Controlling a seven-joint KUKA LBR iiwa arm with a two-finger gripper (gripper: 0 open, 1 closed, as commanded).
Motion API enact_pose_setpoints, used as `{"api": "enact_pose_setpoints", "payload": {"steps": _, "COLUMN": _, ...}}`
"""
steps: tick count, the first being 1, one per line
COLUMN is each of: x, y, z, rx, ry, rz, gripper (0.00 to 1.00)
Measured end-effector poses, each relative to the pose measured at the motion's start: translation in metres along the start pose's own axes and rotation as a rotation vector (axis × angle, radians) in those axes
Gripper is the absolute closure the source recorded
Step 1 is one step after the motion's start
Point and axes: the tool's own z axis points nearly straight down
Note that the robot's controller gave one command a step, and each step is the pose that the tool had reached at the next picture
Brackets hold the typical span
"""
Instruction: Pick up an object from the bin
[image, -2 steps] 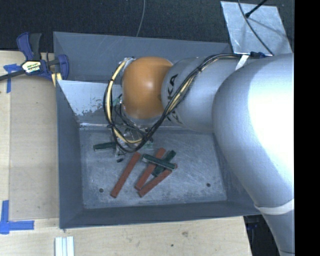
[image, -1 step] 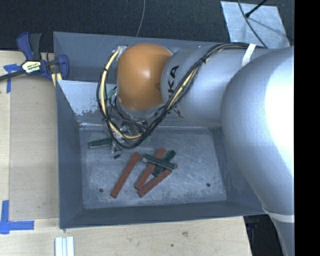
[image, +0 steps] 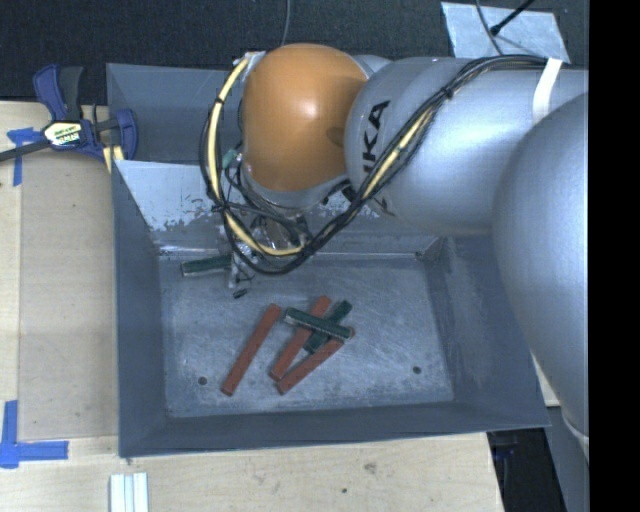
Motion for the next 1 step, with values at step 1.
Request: {"api": "enact_pose_setpoints", "payload": {"steps": 1, "x": 0.0418, "y": 0.0093, "z": -0.0494, "rx": 0.0, "ry": -0.001, "rz": 0.019, "gripper": 1.0}}
